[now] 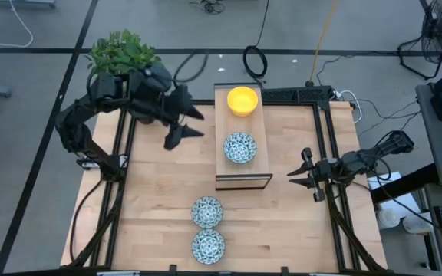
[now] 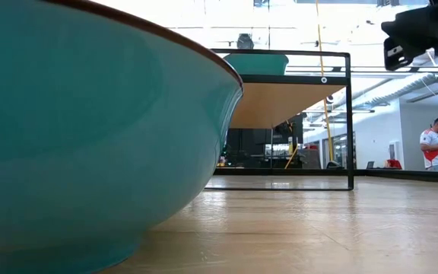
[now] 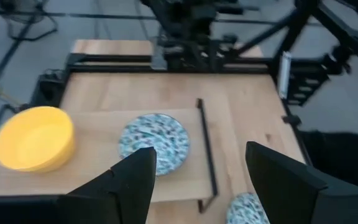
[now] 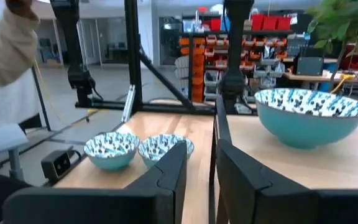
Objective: Pick & Place Mini bowls
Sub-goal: Stack the top blue patterned bowl on top of the blue patterned bowl on the shelf
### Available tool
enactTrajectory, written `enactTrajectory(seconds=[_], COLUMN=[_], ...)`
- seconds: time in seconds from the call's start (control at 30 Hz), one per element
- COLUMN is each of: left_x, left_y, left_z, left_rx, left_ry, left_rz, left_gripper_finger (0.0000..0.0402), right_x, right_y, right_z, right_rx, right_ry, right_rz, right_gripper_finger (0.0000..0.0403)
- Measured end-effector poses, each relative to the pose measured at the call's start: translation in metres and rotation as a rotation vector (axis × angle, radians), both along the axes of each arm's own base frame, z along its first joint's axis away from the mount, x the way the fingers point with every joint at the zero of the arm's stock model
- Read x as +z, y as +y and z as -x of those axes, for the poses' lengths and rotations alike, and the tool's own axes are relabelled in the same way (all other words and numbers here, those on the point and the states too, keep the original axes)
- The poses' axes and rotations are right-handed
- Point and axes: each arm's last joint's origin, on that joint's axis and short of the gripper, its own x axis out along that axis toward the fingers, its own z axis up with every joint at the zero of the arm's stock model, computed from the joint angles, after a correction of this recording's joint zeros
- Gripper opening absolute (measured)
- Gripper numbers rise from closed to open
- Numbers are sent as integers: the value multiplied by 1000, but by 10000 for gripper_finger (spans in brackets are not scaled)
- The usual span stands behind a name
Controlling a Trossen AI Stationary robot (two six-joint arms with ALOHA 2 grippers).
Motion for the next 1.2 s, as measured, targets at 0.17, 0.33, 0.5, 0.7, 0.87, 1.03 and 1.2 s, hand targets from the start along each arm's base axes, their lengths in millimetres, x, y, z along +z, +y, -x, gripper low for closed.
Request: enactTrajectory(seconds=[0.17,0.33,0.5,0.7,0.87,1.03,1.2], left_x=[-8,-22,-27,-41,-71,-106,-149], left_y=[-27,-58,-92,-125,-148,-167,-178], left_z=[-5,-13,-4,13,20,24,23], left_rx=[-82,-75,-96,-100,-125,-120,-80], left_ry=[35,49,8,-71,-54,54,164], left_rz=[-22,-89,-122,-133,-58,15,56], left_gripper_finger=[248,253,246,237,235,240,241], right_x=[0,0,-1,-6,-3,-3,-16], right_y=[0,0,3,3,3,3,5], right_z=[6,11,13,12,12,12,8], right_rx=[83,176,285,278,280,285,286], right_ry=[-9,-16,-18,-19,-57,-58,-65], right_rz=[-29,-36,-17,-7,-30,-58,-68], right_gripper_finger=[75,75,75,75,75,75,75])
